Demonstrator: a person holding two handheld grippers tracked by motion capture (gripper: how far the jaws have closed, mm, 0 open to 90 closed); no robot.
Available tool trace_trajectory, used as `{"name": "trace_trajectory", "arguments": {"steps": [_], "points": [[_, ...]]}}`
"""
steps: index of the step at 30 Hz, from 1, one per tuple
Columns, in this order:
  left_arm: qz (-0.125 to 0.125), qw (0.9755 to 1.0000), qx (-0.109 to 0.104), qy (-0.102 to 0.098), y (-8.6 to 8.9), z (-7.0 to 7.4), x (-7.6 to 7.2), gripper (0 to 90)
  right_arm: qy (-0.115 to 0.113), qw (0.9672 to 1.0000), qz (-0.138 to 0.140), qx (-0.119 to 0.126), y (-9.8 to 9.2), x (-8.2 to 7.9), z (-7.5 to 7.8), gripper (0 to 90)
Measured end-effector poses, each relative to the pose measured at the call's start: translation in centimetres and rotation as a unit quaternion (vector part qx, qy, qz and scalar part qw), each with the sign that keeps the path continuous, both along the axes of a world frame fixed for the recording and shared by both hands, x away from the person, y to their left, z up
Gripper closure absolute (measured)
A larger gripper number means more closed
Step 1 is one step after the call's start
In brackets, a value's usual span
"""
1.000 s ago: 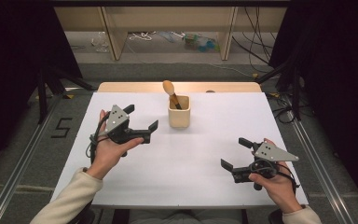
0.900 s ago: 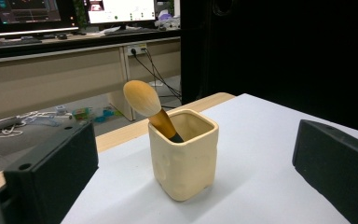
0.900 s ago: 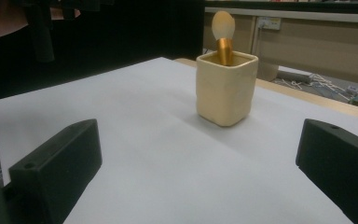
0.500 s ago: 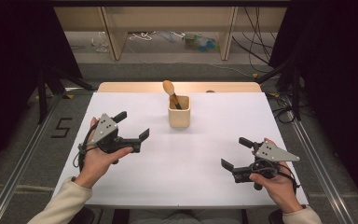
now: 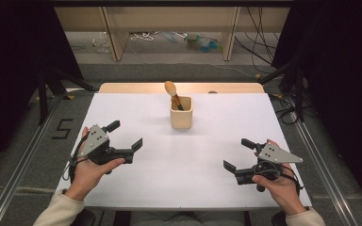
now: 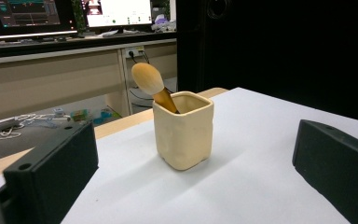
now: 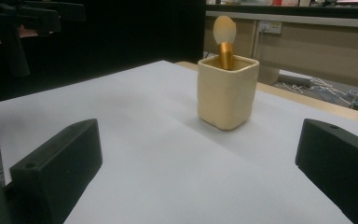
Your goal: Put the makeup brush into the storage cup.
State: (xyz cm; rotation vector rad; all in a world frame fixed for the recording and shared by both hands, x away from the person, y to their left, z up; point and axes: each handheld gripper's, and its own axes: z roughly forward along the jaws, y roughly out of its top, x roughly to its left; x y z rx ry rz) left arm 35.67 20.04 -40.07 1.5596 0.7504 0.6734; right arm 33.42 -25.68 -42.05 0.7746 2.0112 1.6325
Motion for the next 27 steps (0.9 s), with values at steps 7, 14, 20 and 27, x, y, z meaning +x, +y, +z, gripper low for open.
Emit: {"name": "trace_trajectory", "arguments": {"steps": [7, 14, 20, 27], "points": [[0.014, 0.9999, -0.001, 0.002, 1.1, -0.2, -0.6, 0.0, 0.017, 0.9998, 0.002, 0.006, 0.1, -0.2, 0.0, 1.3], [0.022, 0.9998, -0.003, 0.003, 1.8, -0.5, -0.8, 0.0, -0.001, 1.0, 0.0, 0.001, 0.0, 0.0, -0.1, 1.3], [0.032, 0.9995, -0.004, 0.002, 2.6, -0.6, -1.2, 0.0, 0.005, 1.0, -0.003, -0.003, 0.0, 0.0, 0.0, 1.3], [0.031, 0.9995, -0.005, 0.003, 2.6, -0.8, -1.3, 0.0, 0.004, 1.0, -0.004, -0.005, 0.1, 0.0, 0.0, 1.3]]}}
